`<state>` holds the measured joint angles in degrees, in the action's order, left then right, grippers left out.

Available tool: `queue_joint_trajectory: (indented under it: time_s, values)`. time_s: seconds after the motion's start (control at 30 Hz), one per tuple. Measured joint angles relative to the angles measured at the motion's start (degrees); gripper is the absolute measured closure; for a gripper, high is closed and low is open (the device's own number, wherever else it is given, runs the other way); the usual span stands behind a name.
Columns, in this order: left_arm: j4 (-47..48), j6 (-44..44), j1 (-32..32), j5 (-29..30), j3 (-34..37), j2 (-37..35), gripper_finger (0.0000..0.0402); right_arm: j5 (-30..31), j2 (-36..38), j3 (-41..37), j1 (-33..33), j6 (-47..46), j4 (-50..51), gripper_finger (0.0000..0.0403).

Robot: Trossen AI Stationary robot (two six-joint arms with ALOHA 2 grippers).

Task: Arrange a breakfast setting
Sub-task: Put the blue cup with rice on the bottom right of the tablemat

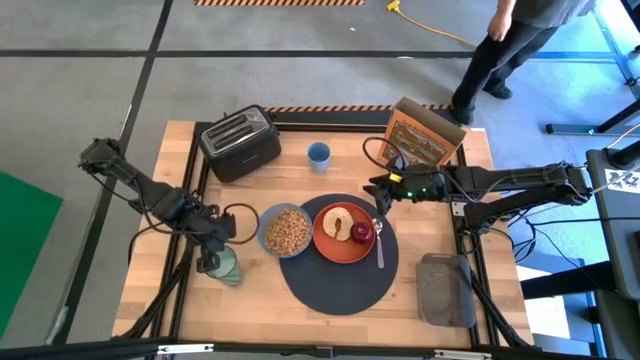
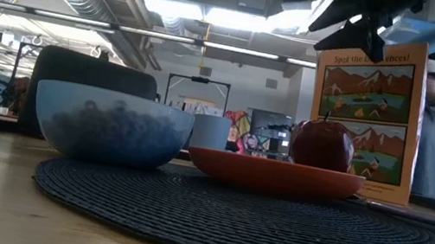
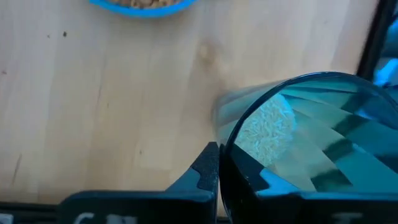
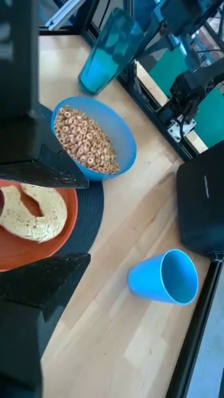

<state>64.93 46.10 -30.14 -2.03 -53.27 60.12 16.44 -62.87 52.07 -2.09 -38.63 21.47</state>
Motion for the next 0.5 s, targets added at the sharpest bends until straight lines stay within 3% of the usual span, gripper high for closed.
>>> queue_joint_trajectory:
  time_s: [0.2, 0.5]
  values:
    - [0.0, -4.5, 1.7, -1.7, -6.0, 3.2, 0.0396, -0.8, 0.0, 0.0, 1.1, 1.1, 0.1, 0.0235]
    - [-0.4, -25.6, 11.4, -1.4, -18.5, 18.1, 0.0397, -4.0, 0.0, 0.0, 5.5, 4.4, 0.1, 0.0235]
